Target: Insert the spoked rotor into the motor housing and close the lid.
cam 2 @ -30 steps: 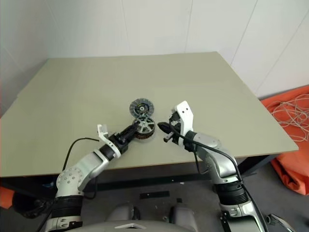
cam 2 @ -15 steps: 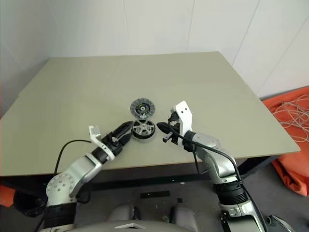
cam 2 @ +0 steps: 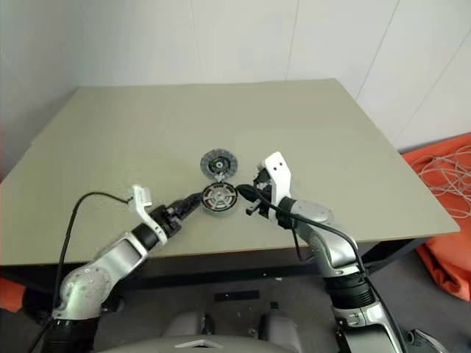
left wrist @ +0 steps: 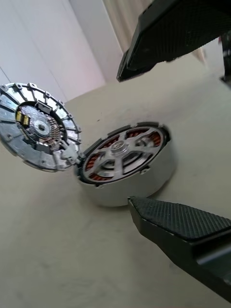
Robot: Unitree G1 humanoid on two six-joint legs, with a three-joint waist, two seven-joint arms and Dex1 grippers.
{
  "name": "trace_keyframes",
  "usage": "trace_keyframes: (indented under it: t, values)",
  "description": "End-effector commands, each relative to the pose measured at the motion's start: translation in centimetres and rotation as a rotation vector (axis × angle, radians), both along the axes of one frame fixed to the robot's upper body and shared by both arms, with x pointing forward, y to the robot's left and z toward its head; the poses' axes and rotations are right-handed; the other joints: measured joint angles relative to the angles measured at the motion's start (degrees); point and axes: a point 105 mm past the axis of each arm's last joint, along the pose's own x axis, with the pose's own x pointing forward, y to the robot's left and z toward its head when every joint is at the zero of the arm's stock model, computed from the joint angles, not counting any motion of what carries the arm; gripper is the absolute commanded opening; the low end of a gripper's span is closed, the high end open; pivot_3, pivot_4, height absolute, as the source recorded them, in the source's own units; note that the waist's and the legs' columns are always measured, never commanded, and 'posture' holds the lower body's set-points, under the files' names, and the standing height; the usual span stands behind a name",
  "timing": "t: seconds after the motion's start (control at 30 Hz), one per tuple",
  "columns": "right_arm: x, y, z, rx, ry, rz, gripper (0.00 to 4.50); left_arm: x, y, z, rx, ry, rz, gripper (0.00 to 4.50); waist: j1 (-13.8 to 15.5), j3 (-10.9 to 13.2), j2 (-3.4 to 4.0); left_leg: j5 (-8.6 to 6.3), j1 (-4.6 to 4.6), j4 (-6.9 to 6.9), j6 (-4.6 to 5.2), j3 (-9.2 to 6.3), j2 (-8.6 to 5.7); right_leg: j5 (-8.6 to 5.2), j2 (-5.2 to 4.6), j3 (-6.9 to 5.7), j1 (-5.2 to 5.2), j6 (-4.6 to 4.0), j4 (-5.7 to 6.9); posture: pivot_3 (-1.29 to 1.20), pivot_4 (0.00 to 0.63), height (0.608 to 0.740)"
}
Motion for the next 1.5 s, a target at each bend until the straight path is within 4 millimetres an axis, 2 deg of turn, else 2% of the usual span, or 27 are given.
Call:
trace_keyframes:
  t: [0.03, 0.23, 0.43, 0.77, 0.97, 1.27, 1.33, 1.4, 1.5]
  values:
    - [0.3, 0.2, 0.9, 0.010, -0.044, 0.005, 0.00, 1.3, -0.1, 2.2, 0.231, -0.248, 0.038, 3.87, -0.1, 0.0, 0.01, 0.00, 0.00, -0.01, 0.00, 0.00, 0.00, 0.00, 0.00, 0.00, 0.00, 0.00, 0.00, 0.00, 0.000, 0.740]
    - [0.3, 0.3, 0.9, 0.009, -0.045, 0.001, 0.00, 1.8, -1.9, 1.6, 0.450, -0.395, -0.057, 1.98, -0.1, 0.0, 0.03, 0.00, -0.05, -0.02, -0.01, 0.00, 0.00, 0.01, 0.00, -0.01, -0.03, -0.02, 0.01, 0.00, 0.000, 0.740]
    - [0.4, 0.4, 0.9, 0.010, -0.050, -0.006, 0.00, 2.1, -3.1, 0.6, 0.486, -0.393, -0.164, 0.03, -0.2, 0.0, 0.05, 0.03, -0.02, -0.02, -0.07, 0.00, 0.00, 0.02, 0.00, -0.01, -0.04, -0.04, 0.06, 0.00, 0.000, 0.740]
    - [0.4, 0.5, 0.9, 0.017, -0.055, -0.015, 0.00, 3.5, -5.0, 1.0, 0.477, -0.382, -0.296, 0.01, -0.1, 0.0, 0.08, 0.08, 0.00, -0.02, -0.14, 0.01, 0.01, 0.09, 0.00, -0.01, -0.04, -0.16, 0.10, 0.00, 0.000, 0.740]
    - [0.4, 0.6, 0.9, 0.019, -0.060, -0.021, 0.00, 3.9, -5.5, -0.7, 0.526, -0.301, -0.360, 0.01, -0.2, 0.0, 0.10, 0.08, -0.01, -0.02, -0.14, 0.02, 0.02, 0.10, 0.00, -0.02, -0.06, -0.17, 0.10, 0.00, 0.000, 0.740]
    - [0.5, 0.5, 0.9, 0.020, -0.062, -0.029, 0.00, 3.4, -4.8, -2.7, 0.614, -0.222, -0.390, 0.01, -0.2, 0.0, 0.15, 0.08, 0.02, -0.02, -0.14, 0.02, 0.03, 0.11, 0.00, -0.02, -0.04, -0.20, 0.11, 0.00, 0.000, 0.740]
    - [0.5, 0.5, 1.0, 0.014, -0.068, -0.025, 0.00, 3.8, -4.9, -1.3, 0.578, -0.280, -0.341, 0.01, -0.1, 0.0, 0.16, 0.08, 0.03, -0.02, -0.14, 0.02, 0.03, 0.11, 0.00, -0.02, -0.04, -0.21, 0.11, 0.00, 0.000, 0.740]
    - [0.6, 0.4, 1.1, 0.010, -0.077, -0.023, 0.00, 4.4, -4.8, 1.3, 0.503, -0.376, -0.249, 0.01, -0.1, 0.0, 0.17, 0.08, 0.00, -0.02, -0.14, 0.02, 0.03, 0.12, 0.00, -0.02, -0.04, -0.21, 0.10, 0.00, 0.000, 0.740]
    - [0.7, 0.5, 1.7, 0.011, -0.093, -0.006, 0.00, 4.4, -3.4, 4.4, 0.435, -0.509, -0.069, 0.01, -0.2, 0.1, 0.17, 0.08, -0.09, -0.02, -0.13, 0.02, 0.04, 0.13, 0.00, -0.03, -0.09, -0.24, 0.09, 0.00, 0.000, 0.740]
